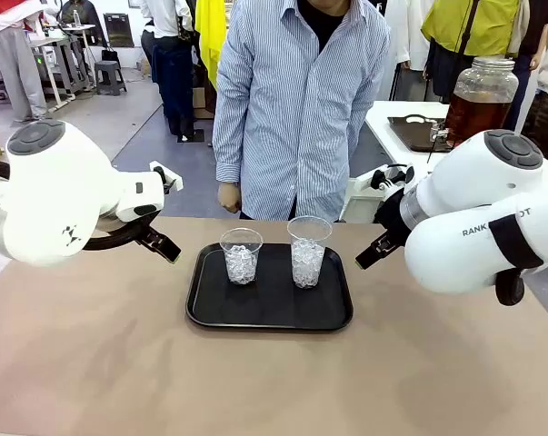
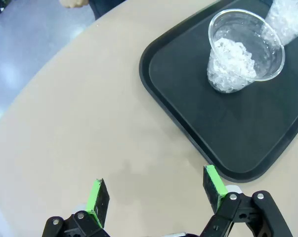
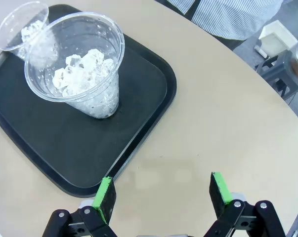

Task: Pour the drink into the iced cup.
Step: Pick up the iced cup indicated by the human and present it to them.

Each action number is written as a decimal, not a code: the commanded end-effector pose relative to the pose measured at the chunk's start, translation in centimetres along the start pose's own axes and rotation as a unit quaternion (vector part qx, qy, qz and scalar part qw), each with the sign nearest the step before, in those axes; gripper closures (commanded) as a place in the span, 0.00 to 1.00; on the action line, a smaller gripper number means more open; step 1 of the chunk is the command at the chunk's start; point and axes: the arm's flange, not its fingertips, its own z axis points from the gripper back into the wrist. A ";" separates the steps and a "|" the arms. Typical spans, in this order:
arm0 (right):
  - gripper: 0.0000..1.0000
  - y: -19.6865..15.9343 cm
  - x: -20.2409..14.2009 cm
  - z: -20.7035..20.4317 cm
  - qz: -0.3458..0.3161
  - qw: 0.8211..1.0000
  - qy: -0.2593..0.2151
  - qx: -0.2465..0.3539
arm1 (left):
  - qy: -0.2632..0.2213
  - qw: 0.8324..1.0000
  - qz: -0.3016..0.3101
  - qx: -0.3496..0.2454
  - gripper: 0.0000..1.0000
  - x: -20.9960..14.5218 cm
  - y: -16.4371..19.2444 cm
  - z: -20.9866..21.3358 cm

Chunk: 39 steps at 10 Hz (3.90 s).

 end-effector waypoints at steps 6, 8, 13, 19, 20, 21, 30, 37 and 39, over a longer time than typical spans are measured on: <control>0.00 -1.3 1.8 2.9 -0.023 0.997 -0.026 0.069 | -0.020 0.999 -0.007 -0.029 0.00 1.5 -0.1 3.5; 0.00 -2.6 2.8 5.3 -0.047 0.993 -0.040 0.104 | -0.030 0.998 0.006 -0.062 0.00 2.8 0.6 5.9; 0.00 -7.3 3.4 8.4 -0.163 0.961 -0.059 0.213 | -0.030 0.974 0.114 -0.193 0.00 5.4 5.3 8.5; 0.00 -8.6 3.4 7.7 -0.167 0.956 -0.071 0.229 | -0.038 0.974 0.135 -0.178 0.00 4.9 7.3 7.5; 0.00 -9.1 2.8 8.0 -0.228 0.936 -0.060 0.263 | -0.021 0.947 0.199 -0.250 0.00 5.0 8.3 6.8; 0.00 -9.1 2.8 8.0 -0.228 0.936 -0.060 0.263 | -0.021 0.947 0.199 -0.250 0.00 5.0 8.3 6.8; 0.00 -14.2 -1.2 5.9 -0.399 0.821 -0.075 0.401 | -0.015 0.835 0.295 -0.465 0.00 2.3 15.6 3.6; 0.00 -16.9 -2.9 0.2 -0.495 0.691 -0.060 0.524 | 0.022 0.757 0.326 -0.566 0.00 2.9 17.0 -1.7; 0.00 -17.5 -2.3 -0.2 -0.495 0.682 -0.054 0.536 | 0.019 0.754 0.320 -0.574 0.00 3.6 17.6 -1.4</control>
